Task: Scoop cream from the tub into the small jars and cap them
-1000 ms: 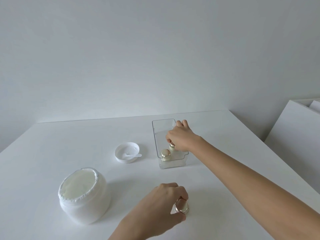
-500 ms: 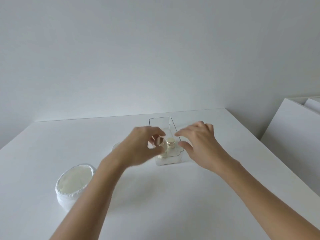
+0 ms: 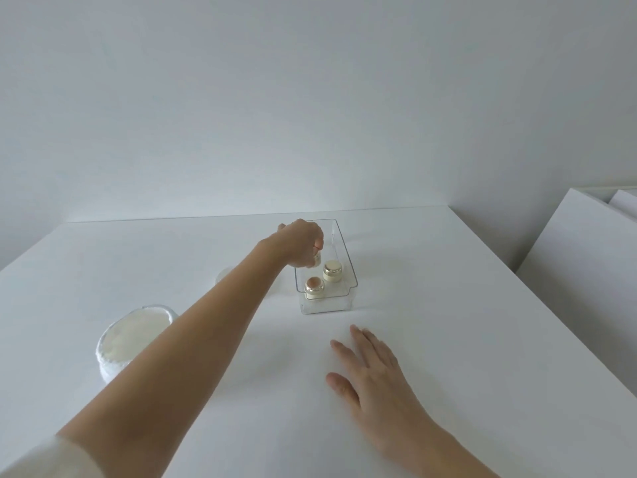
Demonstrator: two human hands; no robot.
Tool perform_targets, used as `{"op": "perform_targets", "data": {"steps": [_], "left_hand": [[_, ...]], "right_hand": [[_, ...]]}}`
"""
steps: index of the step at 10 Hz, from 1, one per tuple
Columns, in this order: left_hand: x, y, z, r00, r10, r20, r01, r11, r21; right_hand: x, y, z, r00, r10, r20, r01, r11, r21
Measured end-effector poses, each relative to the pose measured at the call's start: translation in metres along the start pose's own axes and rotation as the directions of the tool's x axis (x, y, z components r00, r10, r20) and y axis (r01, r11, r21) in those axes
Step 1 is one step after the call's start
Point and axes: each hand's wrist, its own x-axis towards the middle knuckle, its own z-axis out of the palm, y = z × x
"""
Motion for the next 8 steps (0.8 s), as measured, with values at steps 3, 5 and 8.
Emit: {"op": "perform_targets", "data": {"steps": [3,5,8], "left_hand": [[0.007,0.0,0.016,0.999,-0.007,0.046,0.003,0.996,0.093],[0.006,-0.001,0.018,1.0,0.001,0.015,-0.003,0.993,0.122],[-0.032,0.012,-0.003,0.978,0.049,-0.202,-0.034,0.997,0.074]], "right_hand": [[-0.002,0.002,0.014,0.999,-0.012,-0.048,0.007,0.995,-0.102],[-0.002,0.001,0.014,0.999,-0.007,-0.044,0.003,0.995,-0.097],[-0.002,0.002,0.015,0.999,-0.005,-0.036,0.003,0.997,-0.076]]}}
